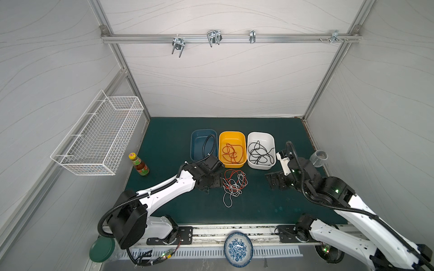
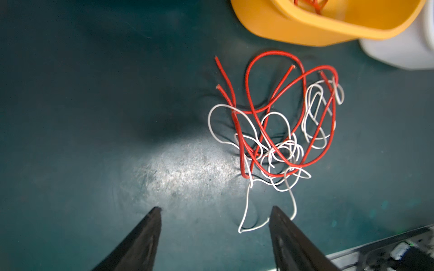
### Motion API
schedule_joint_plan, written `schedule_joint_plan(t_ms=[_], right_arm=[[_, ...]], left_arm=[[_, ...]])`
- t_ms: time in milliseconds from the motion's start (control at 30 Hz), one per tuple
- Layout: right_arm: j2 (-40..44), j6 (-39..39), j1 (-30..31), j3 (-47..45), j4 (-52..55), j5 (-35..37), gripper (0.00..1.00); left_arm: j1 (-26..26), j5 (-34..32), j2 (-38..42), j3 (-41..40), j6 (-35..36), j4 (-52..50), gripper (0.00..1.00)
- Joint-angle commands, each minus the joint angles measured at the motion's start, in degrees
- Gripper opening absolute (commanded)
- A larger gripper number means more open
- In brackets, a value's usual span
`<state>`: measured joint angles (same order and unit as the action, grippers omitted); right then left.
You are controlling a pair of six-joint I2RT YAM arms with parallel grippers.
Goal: Untangle and sort cables by color
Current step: Untie the cable.
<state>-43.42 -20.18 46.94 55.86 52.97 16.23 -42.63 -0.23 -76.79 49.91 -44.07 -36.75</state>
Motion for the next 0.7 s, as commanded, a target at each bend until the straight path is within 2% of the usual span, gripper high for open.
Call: schedule_joint_plan(t_ms=[0,167,667], right_arm=[[2.4,-0.14,0.7,0.3,4.33,3.25,0.99],[6.58,0.38,1.73,-2.7,1.76,4.14,0.99],[10.17,0.36,3.87,-4.87,0.37,3.9,0.99]], left_arm=[[-0.41,0.32,-2.06,2.1,-1.33,2.96,0.7],[-0.44,-0.68,-4.58,3.15,-1.1,3.46,0.67],[-0.5,-0.38,-11.2,6.18,-0.24,4.85,0.41]])
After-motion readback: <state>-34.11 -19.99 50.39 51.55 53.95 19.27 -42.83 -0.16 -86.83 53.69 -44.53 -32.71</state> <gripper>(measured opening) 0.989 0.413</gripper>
